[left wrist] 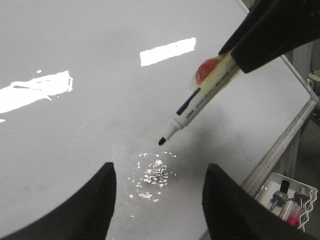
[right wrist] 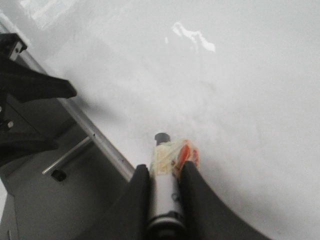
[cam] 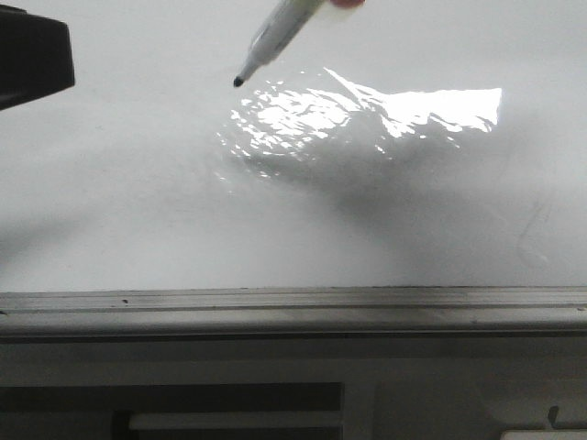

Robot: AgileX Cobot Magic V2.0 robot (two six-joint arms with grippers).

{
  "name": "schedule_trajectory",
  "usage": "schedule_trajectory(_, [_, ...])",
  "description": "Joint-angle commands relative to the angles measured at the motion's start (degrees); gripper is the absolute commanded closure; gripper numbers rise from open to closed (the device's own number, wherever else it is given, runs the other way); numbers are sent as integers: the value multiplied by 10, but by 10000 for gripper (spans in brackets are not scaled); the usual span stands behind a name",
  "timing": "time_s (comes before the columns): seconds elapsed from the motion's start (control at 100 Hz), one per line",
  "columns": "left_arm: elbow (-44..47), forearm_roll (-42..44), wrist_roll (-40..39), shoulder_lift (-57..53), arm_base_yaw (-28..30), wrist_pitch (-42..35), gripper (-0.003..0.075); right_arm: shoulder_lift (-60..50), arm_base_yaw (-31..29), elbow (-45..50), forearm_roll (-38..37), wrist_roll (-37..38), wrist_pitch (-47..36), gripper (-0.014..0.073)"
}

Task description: Write number 9 on whiteboard

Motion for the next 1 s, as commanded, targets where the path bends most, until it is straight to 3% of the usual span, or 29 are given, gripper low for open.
schedule_trajectory(0.0, [-14, -12, -3, -5, -5, -40, 352, 7, -22, -52, -5, 0, -5, 651])
schedule_trajectory(0.3, [-14, -12, -3, -5, -5, -40, 352, 76, -60, -118, -6, 5, 2, 651])
schedule_trajectory(0.51, [-14, -12, -3, -5, -5, -40, 352, 135, -42, -145, -6, -1, 31, 656])
schedule_trajectory(0.63, [-14, -12, -3, -5, -5, -40, 352, 140, -27, -145, -13, -9, 79, 654])
schedule_trajectory(0.99, [-14, -12, -3, -5, -5, -40, 352, 110, -55, -182, -48, -1, 61, 654])
